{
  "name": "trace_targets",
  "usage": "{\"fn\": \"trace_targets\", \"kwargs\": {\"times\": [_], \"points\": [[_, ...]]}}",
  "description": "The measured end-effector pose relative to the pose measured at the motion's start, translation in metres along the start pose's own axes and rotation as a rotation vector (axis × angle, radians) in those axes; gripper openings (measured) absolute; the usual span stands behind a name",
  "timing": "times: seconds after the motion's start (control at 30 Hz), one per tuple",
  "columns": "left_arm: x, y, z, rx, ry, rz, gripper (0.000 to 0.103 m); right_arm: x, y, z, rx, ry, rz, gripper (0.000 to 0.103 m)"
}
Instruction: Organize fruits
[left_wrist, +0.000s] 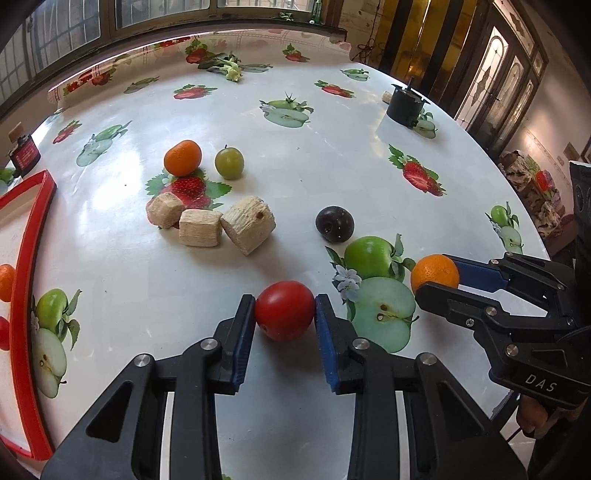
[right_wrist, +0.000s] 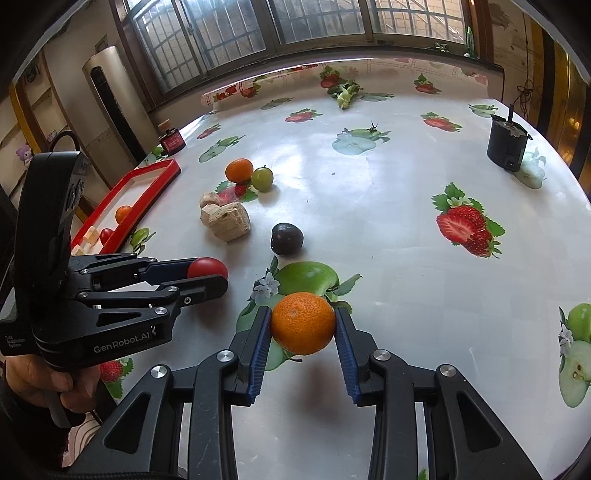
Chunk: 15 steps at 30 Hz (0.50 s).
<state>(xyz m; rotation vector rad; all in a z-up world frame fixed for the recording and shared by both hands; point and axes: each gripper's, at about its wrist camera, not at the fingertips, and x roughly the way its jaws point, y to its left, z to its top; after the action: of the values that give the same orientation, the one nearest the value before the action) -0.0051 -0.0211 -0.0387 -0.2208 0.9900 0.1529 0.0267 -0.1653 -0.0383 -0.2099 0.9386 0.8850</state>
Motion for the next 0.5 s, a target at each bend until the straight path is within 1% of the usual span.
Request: {"fn": "trace_targets", "kwargs": {"times": [0.5], "points": [[-0.036,0.051,-0.016,-0.103,-0.054,0.058,0.030,0.012,0.036,0.008,-0.058,0.012,0.049,0.035]]}}
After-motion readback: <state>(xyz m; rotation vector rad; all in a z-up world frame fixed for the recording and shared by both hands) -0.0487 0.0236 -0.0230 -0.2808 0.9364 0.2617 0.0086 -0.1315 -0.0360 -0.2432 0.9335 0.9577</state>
